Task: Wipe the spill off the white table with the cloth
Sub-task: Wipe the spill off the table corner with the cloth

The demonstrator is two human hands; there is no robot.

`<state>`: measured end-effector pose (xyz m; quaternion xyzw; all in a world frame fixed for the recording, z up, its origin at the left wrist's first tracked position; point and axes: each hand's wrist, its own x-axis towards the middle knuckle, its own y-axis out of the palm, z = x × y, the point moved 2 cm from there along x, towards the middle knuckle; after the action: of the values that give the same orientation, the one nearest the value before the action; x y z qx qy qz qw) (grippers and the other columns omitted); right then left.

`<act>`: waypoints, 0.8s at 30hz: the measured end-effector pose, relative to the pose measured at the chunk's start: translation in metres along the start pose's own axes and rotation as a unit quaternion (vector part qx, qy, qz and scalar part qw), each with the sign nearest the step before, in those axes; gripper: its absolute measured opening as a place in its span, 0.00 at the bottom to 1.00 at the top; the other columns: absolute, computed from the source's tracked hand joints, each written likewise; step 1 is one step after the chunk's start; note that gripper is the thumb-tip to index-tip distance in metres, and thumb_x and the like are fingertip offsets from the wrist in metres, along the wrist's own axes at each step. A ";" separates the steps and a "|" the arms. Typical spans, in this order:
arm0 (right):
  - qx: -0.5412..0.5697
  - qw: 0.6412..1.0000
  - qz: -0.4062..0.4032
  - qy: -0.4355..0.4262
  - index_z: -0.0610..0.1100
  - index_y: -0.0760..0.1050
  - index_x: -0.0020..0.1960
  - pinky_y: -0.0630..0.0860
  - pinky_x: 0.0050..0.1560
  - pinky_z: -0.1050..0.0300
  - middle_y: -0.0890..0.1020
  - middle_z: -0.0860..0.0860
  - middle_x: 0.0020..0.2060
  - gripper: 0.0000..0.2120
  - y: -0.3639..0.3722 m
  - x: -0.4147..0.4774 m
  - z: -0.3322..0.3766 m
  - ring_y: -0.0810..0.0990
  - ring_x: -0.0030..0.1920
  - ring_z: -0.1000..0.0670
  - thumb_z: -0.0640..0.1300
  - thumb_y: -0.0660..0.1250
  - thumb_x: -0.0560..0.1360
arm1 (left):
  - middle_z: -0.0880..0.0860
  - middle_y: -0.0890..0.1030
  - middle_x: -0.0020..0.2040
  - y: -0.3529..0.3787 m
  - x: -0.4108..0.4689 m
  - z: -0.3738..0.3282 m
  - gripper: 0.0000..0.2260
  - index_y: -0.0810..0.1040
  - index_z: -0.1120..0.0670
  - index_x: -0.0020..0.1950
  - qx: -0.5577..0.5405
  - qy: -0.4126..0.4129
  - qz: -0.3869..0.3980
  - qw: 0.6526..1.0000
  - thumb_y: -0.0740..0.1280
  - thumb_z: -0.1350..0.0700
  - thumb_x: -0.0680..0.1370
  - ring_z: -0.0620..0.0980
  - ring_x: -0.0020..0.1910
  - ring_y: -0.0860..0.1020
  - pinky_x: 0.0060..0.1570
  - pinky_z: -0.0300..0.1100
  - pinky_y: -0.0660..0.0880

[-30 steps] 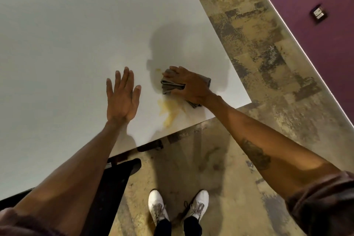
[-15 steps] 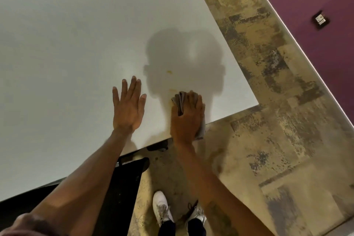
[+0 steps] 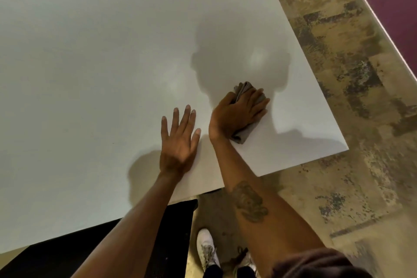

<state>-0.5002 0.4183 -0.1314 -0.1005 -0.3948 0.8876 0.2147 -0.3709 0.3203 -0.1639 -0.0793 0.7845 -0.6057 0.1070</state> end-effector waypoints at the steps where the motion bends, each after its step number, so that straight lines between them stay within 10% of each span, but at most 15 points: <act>1: -0.001 1.000 0.005 -0.007 0.38 0.65 0.75 0.42 0.78 0.44 0.63 0.44 0.77 0.27 0.005 0.008 0.005 0.53 0.79 0.42 0.46 0.60 0.78 | 0.50 0.50 0.85 0.000 0.000 0.000 0.26 0.53 0.52 0.84 0.002 0.006 -0.009 1.000 0.45 0.44 0.87 0.53 0.84 0.46 0.82 0.60 0.45; 7: -0.002 0.993 0.043 -0.107 0.38 0.70 0.72 0.48 0.78 0.42 0.68 0.44 0.75 0.25 0.029 0.053 0.034 0.57 0.78 0.41 0.46 0.62 0.77 | 0.54 0.62 0.82 0.000 0.002 -0.001 0.25 0.64 0.56 0.81 0.001 0.024 -0.050 0.998 0.53 0.45 0.86 0.57 0.83 0.57 0.80 0.64 0.53; 24: 0.028 0.890 0.324 -0.319 0.48 0.72 0.72 0.63 0.69 0.55 0.70 0.45 0.73 0.32 0.041 0.099 0.055 0.67 0.72 0.44 0.55 0.69 0.69 | 0.49 0.53 0.84 0.001 0.003 0.002 0.25 0.54 0.53 0.84 -0.046 -0.012 -0.019 0.999 0.48 0.48 0.87 0.52 0.85 0.46 0.82 0.60 0.47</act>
<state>-0.6190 0.4036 -0.1259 0.0721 -0.3628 0.9026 -0.2201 -0.3729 0.3180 -0.1654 -0.1058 0.8085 -0.5700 0.1013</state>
